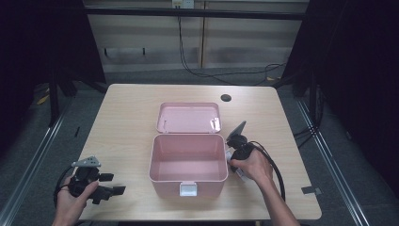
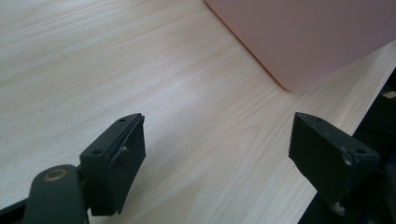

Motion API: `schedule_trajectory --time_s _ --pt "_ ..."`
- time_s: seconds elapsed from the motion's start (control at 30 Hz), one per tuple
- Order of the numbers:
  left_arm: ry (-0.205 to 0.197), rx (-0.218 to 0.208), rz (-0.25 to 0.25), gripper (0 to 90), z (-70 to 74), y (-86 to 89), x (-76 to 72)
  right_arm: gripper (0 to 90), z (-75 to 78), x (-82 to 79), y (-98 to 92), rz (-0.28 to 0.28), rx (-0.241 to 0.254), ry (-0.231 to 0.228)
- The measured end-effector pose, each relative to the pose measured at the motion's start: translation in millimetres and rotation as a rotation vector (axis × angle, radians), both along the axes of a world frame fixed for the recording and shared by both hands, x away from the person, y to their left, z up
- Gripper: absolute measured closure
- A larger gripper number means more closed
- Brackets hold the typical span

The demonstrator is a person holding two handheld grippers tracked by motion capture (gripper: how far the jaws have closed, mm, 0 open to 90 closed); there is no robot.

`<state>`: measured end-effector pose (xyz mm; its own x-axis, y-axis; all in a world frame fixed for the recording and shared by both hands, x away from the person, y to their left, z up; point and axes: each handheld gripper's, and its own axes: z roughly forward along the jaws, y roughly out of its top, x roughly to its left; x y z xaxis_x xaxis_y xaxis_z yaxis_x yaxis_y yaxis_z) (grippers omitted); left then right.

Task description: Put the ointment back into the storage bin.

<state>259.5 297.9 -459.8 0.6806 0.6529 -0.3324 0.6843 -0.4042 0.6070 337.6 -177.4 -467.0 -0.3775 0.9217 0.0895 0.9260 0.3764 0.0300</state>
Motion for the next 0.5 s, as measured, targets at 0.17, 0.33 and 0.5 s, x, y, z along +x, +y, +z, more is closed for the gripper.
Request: schedule_trajectory --time_s 0.17,0.33,0.5 --pt "-0.002 -0.003 0.000 18.5 -0.1 0.5 0.4 71.7 3.0 0.5 -1.9 0.015 0.004 -0.005" --pt "-0.001 -0.001 -0.002 18.5 0.0 0.6 0.4 71.9 5.3 -0.8 -9.2 0.022 0.003 -0.001" --pt "0.000 0.000 -0.001 18.5 0.2 0.5 0.2 71.9 7.6 -3.3 -12.2 0.058 0.012 0.005"
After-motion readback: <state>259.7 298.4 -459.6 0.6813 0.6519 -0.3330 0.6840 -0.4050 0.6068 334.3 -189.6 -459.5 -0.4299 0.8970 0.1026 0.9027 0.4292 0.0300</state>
